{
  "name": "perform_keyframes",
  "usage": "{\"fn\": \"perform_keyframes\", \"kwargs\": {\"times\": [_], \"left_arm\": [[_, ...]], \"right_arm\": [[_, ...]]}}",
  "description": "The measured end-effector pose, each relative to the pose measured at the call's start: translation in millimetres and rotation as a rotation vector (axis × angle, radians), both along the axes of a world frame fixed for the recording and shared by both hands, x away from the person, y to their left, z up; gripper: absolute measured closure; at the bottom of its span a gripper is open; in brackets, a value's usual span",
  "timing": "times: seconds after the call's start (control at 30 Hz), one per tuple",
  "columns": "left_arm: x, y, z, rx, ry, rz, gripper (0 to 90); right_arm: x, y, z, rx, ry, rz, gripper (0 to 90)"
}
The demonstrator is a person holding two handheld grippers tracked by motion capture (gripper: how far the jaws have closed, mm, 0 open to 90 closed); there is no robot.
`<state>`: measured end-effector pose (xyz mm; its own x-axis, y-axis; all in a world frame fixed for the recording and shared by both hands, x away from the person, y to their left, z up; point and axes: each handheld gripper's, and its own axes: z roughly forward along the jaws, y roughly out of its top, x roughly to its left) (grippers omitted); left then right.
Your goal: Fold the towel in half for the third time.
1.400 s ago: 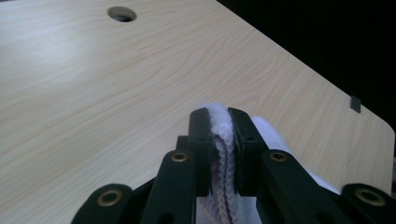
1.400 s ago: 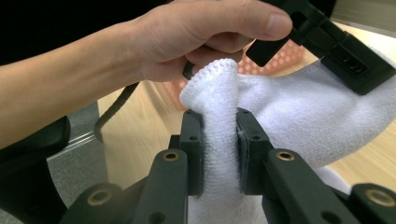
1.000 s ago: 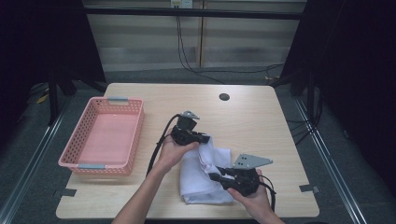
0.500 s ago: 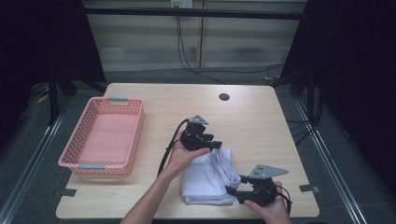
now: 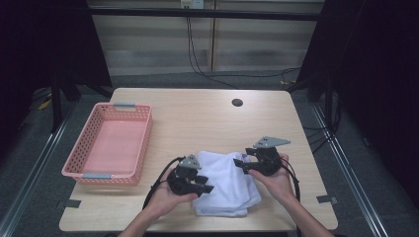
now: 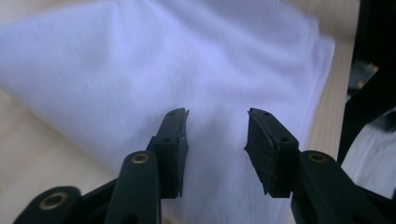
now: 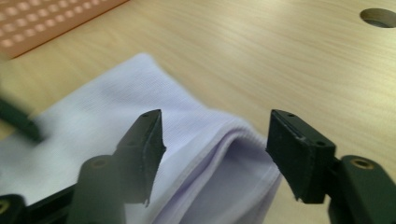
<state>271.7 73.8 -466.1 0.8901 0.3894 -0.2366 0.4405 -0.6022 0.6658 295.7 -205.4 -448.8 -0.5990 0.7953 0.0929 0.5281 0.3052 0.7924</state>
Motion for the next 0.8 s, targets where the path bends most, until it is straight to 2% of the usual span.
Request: {"fn": "perform_keyframes", "kwargs": {"times": [0.03,0.07,0.1,0.13,0.17,0.23,0.27,0.3,0.37,0.4,0.47,0.53,0.57,0.63,0.73,0.77,0.8], "left_arm": [[-1.7,1.9,-3.4,0.012,-0.008,-0.006,57.4],[-3.9,5.7,-7.9,0.021,-0.014,0.008,57.5],[-4.5,7.9,-9.9,0.019,-0.011,0.015,57.7],[-4.6,10.4,-11.9,0.002,-0.010,0.017,57.8],[-5.3,11.7,-11.7,0.000,-0.008,0.030,57.7],[-6.3,13.6,-9.2,0.003,-0.014,0.038,56.7],[-7.6,15.1,-7.4,-0.002,-0.010,0.045,54.3],[-9.1,16.6,-6.0,-0.006,0.001,0.055,51.8],[-15.2,22.8,-2.4,-0.021,-0.003,0.056,47.3],[-18.6,27.3,-1.3,-0.021,0.003,0.062,45.3],[-26.3,38.6,-1.4,-0.041,0.001,0.082,39.7],[-29.3,42.3,-5.6,-0.040,0.029,0.091,36.8],[-28.8,42.4,-8.1,-0.032,0.032,0.086,33.4],[-28.8,39.6,-12.8,-0.015,0.036,0.101,31.0],[-31.0,32.7,-18.6,-0.006,0.038,0.075,27.8],[-31.2,30.0,-20.6,0.019,0.035,0.073,27.7],[-31.7,27.7,-22.9,0.023,0.040,0.071,26.8]], "right_arm": [[8.3,1.5,-4.6,-0.002,0.011,-0.008,40.1],[13.2,1.4,-8.2,-0.007,0.028,-0.001,46.6],[17.7,0.4,-14.6,-0.020,0.030,-0.020,58.7],[19.6,-1.1,-18.2,-0.040,0.034,-0.025,64.5],[21.5,-3.8,-22.1,-0.054,0.057,-0.022,69.4],[23.2,-10.3,-26.9,-0.056,0.109,-0.013,72.9],[22.9,-12.0,-28.1,-0.062,0.117,-0.014,72.3],[22.5,-13.9,-28.5,-0.066,0.125,-0.004,68.1],[23.3,-15.8,-27.6,-0.074,0.111,0.002,53.6],[24.3,-17.0,-26.4,-0.061,0.100,0.006,45.7],[27.2,-18.3,-24.2,-0.013,0.092,0.028,35.9],[29.8,-16.6,-24.5,0.014,0.102,0.068,31.6],[32.9,-13.0,-26.4,0.005,0.113,0.090,27.5],[36.9,-7.9,-30.5,-0.002,0.128,0.115,26.0],[41.8,-0.5,-40.2,0.008,0.171,0.157,21.8],[42.3,1.4,-42.7,-0.007,0.175,0.164,20.5],[42.7,4.8,-46.7,-0.031,0.181,0.164,17.3]]}}
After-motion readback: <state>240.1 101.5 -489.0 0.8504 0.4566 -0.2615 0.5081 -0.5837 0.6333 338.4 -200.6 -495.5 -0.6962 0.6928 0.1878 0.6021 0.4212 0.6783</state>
